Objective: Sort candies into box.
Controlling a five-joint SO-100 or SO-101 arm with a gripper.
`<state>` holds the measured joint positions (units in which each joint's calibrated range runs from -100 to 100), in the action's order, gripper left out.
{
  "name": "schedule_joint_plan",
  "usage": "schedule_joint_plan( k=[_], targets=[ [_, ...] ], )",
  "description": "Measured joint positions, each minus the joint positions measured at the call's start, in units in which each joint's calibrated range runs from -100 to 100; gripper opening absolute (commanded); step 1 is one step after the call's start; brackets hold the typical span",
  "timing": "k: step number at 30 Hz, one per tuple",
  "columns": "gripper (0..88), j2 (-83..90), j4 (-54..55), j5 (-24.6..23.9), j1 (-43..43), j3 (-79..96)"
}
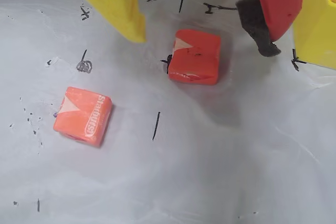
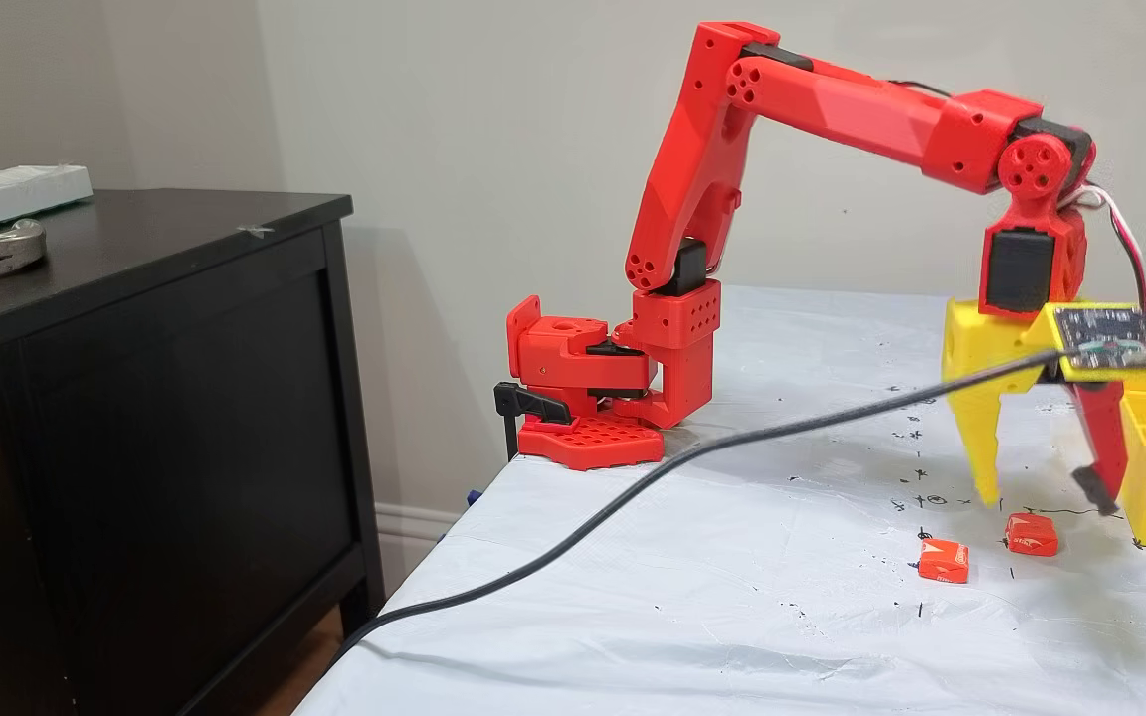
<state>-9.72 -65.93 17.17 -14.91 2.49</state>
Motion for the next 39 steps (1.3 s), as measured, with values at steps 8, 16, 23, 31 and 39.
schedule_joint_plan(
  k=[8, 16, 23, 31, 39],
  targets=[
    [29.7, -0.34, 0.86, -0.49, 0.41, 0.35],
    [28.8, -2.63, 0.86, -0.88, 0.57, 0.35],
    [30.1, -3.82, 1.81, -1.22, 0.57, 0.18],
    [29.5, -5.01, 2.28, -1.27, 0.57, -3.06],
    [29.8, -8.4, 2.2, -1.27, 0.65, -5.08]
  ],
)
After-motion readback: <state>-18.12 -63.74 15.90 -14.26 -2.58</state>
